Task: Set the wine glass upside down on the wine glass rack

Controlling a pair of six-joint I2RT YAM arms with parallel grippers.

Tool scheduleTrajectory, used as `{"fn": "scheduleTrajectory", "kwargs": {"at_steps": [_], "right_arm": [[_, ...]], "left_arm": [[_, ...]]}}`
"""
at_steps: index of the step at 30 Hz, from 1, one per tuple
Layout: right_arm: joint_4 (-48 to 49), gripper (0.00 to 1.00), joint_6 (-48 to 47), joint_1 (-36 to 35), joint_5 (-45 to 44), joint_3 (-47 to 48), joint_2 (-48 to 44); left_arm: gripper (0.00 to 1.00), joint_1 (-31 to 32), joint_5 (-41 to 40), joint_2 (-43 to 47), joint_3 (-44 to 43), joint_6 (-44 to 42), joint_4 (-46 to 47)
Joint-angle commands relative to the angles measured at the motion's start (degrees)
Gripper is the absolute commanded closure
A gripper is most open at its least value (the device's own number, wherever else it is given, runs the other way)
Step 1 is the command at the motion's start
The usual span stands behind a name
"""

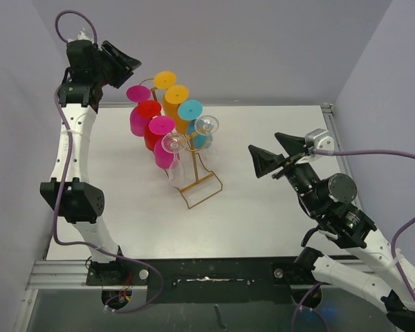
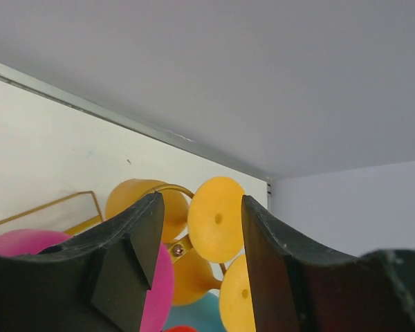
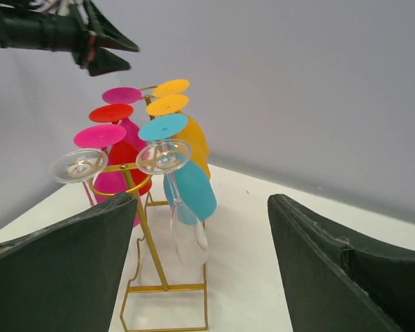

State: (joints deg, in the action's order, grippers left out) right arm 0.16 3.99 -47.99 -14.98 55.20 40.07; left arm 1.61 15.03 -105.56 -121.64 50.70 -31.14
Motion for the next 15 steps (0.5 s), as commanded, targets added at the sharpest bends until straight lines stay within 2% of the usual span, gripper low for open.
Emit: {"fn": "scheduleTrajectory", "kwargs": {"at_steps": [1,3,5,9,10,12,15], "right_arm": [[-8.58,0.22,10.37,0.26,-11.18,3.99,1.40],[-13.25,0.22,14.57,0.27,-14.76,4.17,1.14],[-18.55,0.21,18.42,0.32,-17.18,4.32,0.47],[-27.48,0.18,23.51,0.33,-20.24,3.66,-1.71],[-28.81,0.17,24.52,0.32,-21.68,3.09,-2.45],[-31.93,0.16,26.70,0.26,-24.46,2.34,-4.15],[-36.05,0.15,29.05,0.31,-27.73,2.11,-6.25]], "left_arm": [[0.53,-2.87,-1.86,4.58,-6.40,-7.71,-8.37],[0.52,-3.98,-1.58,7.64,-5.06,-11.21,-11.17],[0.51,-4.08,-1.89,12.79,0.35,-16.31,-11.43],[0.47,-4.07,-3.09,27.99,19.38,-25.96,-7.22],[0.46,-3.88,-4.24,34.09,25.01,-27.42,-5.38],[0.40,-2.90,-6.77,43.10,37.20,-29.54,-1.24],[0.34,-2.84,-8.96,53.75,45.85,-30.25,1.40]]}}
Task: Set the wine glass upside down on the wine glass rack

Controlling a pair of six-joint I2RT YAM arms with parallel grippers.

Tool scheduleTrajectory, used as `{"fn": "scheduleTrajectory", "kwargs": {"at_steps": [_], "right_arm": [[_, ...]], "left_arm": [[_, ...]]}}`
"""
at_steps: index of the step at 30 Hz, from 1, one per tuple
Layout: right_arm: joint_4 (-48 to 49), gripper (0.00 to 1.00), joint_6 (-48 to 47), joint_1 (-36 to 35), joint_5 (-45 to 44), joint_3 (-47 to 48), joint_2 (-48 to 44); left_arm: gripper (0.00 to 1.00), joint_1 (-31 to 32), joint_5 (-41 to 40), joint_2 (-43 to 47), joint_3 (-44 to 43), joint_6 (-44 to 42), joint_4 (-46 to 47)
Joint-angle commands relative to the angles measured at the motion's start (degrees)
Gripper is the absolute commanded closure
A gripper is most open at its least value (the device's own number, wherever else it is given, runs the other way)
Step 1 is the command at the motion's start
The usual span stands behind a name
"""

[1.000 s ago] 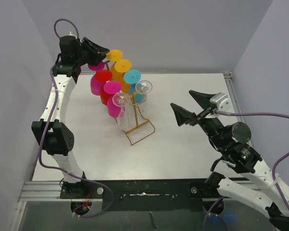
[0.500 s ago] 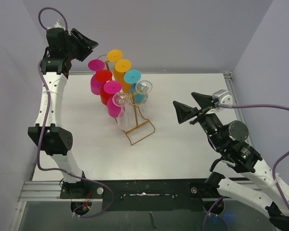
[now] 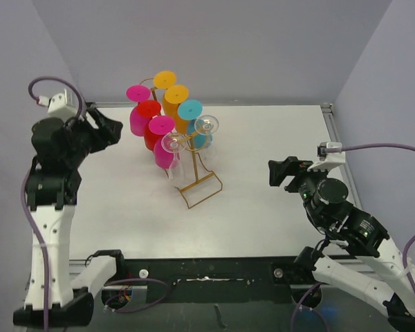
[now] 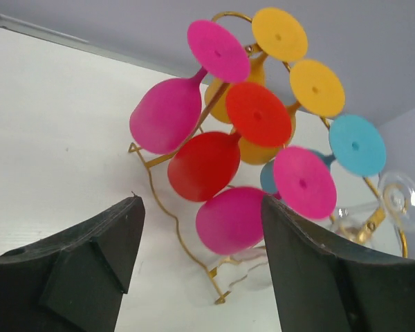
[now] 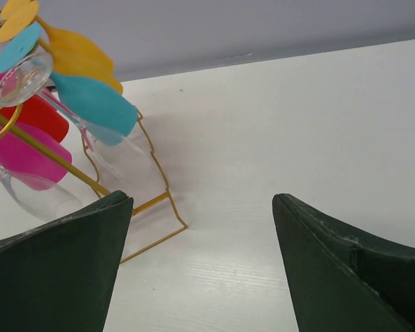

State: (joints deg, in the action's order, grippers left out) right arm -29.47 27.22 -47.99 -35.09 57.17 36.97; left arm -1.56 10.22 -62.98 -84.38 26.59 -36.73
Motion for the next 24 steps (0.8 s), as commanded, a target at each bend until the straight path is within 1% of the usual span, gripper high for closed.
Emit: {"fn": "scheduleTrajectory", "kwargs": {"at_steps": [1,6,11,19,24], "right_arm": [[-7.45,0.15,6.19,0.29,-8.46,0.34,-3.88],[-11.55,0.14,6.45,0.26,-11.56,1.80,-6.97],[-11.80,0.14,3.27,0.24,-14.19,3.49,-9.97],[-11.20,0.13,-0.68,0.27,-15.49,8.44,-10.26],[-9.17,0.14,-2.45,0.27,-15.12,8.59,-10.64]], "left_arm": [[0.33,0.33,-4.33,13.76,10.38,-6.58,7.13],[0.32,3.04,-10.00,22.18,12.86,-9.67,2.23],[0.31,3.89,-9.75,30.00,15.30,-11.14,2.42],[0.31,5.60,-11.84,31.47,12.76,-12.61,1.13],[0.31,6.29,-12.98,31.52,11.55,-13.12,1.14]]}}
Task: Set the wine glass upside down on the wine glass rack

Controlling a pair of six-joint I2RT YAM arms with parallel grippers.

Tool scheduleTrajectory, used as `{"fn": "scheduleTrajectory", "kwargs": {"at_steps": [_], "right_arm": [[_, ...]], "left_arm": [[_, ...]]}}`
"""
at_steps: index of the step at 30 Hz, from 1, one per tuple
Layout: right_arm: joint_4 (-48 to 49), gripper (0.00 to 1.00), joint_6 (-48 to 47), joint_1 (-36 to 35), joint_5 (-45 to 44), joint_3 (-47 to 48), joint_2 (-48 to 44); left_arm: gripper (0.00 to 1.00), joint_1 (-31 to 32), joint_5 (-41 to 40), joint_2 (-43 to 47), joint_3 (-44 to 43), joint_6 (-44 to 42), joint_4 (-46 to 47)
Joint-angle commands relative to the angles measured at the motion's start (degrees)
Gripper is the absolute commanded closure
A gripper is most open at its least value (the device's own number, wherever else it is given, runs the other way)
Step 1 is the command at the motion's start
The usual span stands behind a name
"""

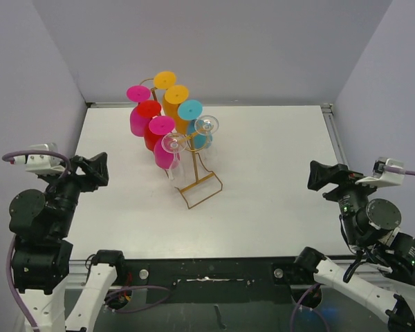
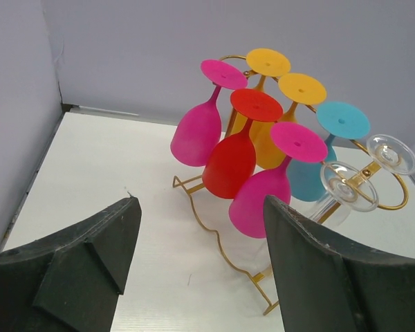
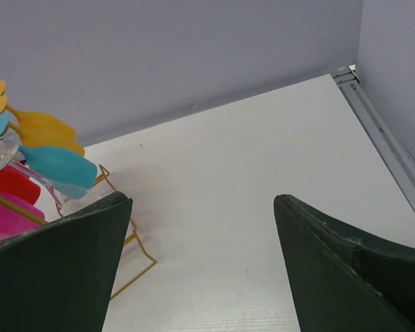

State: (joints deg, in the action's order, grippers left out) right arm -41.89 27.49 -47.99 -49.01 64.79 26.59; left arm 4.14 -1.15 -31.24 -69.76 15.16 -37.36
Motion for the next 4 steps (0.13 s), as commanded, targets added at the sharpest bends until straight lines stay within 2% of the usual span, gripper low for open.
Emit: {"fn": "scheduleTrajectory", "kwargs": {"at_steps": [1,4], "right_arm": [[3.82,0.14,-3.08,0.26,-0.68,0.75,-0.30],[3.67,0.12,-2.85,0.26,-0.45,0.93,0.65]], "left_arm": [[0.31,0.60,-1.74,-0.22,-3.11,-1.71,1.79],[0.31,0.60,-1.56,-0.09,-2.58,-1.73,1.98]]}}
